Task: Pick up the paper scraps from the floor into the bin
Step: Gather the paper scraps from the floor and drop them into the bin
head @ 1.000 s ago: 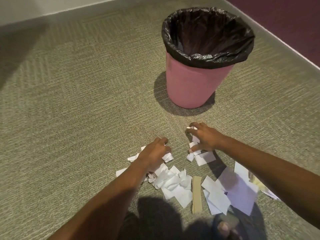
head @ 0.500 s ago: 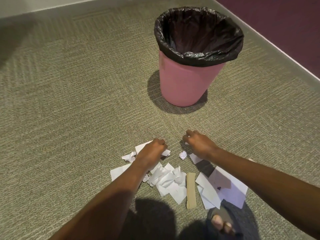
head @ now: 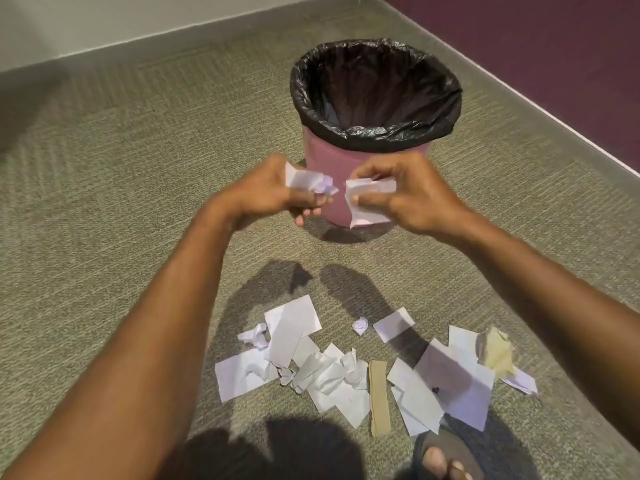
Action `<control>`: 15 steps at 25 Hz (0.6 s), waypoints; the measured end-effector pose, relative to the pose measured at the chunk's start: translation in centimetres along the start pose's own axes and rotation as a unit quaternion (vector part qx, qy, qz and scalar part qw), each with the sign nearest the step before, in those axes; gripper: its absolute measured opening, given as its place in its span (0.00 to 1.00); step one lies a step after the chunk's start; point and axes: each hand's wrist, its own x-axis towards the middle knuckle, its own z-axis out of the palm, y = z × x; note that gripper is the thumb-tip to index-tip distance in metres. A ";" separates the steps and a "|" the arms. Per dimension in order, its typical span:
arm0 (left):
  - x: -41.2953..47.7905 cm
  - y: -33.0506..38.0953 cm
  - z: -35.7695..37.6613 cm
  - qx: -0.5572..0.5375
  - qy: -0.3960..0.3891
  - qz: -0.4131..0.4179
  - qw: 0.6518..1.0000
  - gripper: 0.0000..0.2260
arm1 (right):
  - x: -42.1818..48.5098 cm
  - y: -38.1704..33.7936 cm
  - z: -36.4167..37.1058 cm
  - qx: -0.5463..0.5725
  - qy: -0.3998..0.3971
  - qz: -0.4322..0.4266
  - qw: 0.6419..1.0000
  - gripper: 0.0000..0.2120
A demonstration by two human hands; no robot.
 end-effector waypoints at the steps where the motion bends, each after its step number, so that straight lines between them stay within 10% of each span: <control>1: 0.4 2.3 -1.4 0.013 0.004 0.029 0.999 0.15 | 0.7 -1.5 -1.5 0.032 0.045 -0.026 0.998 0.09; 7: 7.6 11.1 -3.2 0.166 0.102 0.083 0.977 0.12 | 8.0 -3.1 -7.3 0.009 0.283 -0.028 0.959 0.06; 15: 12.2 12.3 -3.4 0.258 0.108 0.042 0.959 0.20 | 11.7 -0.1 -8.7 -0.025 0.183 0.028 0.982 0.19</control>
